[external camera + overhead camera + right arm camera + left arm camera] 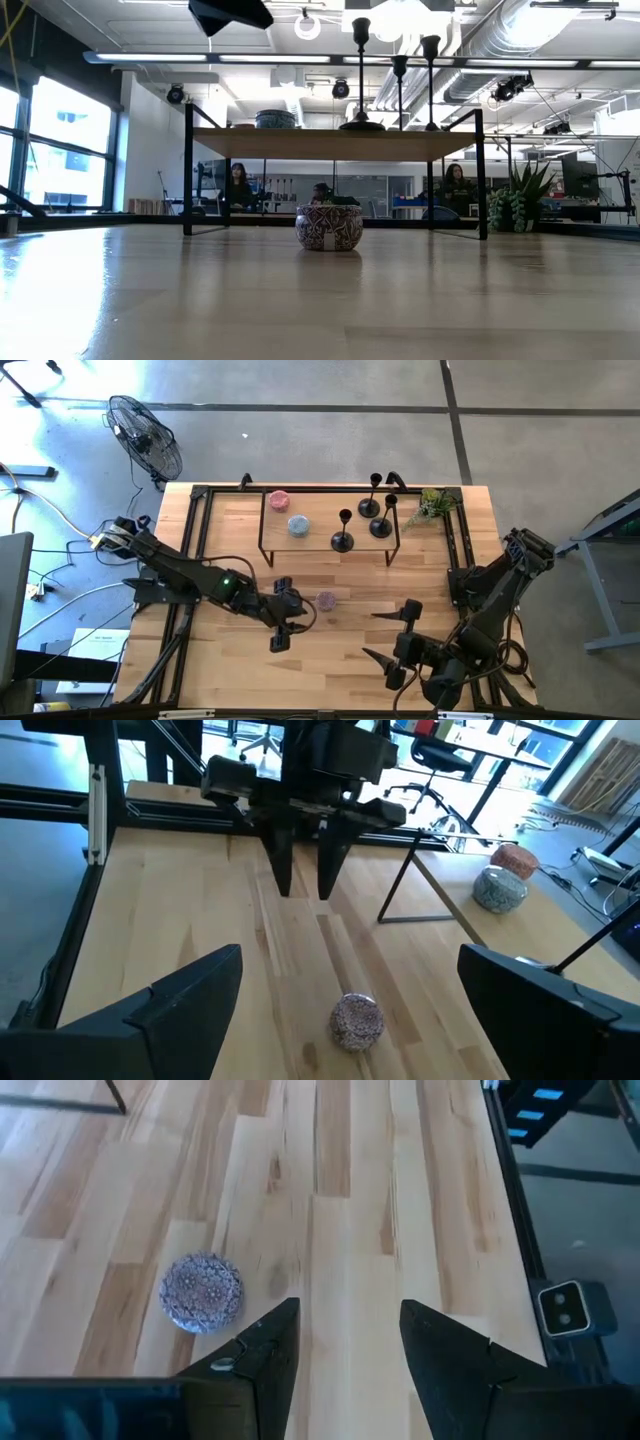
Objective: Pick & Place candle stick holders
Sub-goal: Put the red patterned scented candle on the shelf
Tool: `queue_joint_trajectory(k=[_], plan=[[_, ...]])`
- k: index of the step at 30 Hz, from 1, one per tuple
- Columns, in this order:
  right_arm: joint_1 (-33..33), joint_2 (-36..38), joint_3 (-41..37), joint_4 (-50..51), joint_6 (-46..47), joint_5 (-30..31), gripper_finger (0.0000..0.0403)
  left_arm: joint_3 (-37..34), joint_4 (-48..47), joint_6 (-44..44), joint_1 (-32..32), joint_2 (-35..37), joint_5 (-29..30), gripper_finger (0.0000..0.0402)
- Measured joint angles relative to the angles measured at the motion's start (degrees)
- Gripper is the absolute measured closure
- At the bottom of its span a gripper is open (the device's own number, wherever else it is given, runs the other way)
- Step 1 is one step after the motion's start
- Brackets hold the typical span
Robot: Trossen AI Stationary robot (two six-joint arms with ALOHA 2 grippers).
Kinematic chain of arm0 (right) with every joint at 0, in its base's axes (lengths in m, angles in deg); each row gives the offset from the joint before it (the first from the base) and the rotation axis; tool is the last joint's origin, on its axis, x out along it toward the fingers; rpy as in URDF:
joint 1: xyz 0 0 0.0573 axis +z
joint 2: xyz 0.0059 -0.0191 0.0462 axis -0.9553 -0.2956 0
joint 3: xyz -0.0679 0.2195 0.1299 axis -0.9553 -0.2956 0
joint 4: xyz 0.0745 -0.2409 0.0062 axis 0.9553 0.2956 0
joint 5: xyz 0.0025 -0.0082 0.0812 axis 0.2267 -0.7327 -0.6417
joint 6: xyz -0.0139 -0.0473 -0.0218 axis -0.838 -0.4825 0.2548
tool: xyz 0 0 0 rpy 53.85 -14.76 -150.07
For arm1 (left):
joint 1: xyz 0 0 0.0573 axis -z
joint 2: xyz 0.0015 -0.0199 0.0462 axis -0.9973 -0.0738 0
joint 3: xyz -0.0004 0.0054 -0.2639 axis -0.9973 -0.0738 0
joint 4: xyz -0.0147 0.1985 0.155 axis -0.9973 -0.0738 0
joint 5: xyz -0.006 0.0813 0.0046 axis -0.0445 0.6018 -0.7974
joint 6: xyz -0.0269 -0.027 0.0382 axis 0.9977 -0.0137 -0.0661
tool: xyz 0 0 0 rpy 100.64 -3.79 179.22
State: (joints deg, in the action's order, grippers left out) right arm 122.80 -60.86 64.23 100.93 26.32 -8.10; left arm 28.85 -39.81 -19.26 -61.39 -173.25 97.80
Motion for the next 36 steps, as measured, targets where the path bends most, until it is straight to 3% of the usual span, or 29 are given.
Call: queue_joint_trajectory(k=[13, 21, 29, 36], plan=[[0.0, 0.0, 0.0, 0.1, 0.9, -0.1, 0.0038, 0.1, -0.5, 2.6, 0.0, -1.6, 0.4, 0.0229], [-0.1, 0.0, -0.7, 0.3, 1.4, -0.3, 0.0038, 0.0, -0.9, 0.8, 0.0, -2.8, 8.7, 0.0229], [-0.1, 0.0, -0.7, 0.4, 1.5, -0.3, 0.0038, 0.0, -1.0, 3.2, 0.0, -2.7, 8.8, 0.0228], [-0.1, 0.0, -0.7, 0.4, 1.5, -0.3, 0.0038, 0.0, -3.6, 4.2, 0.5, -2.7, 9.2, 0.0168]])
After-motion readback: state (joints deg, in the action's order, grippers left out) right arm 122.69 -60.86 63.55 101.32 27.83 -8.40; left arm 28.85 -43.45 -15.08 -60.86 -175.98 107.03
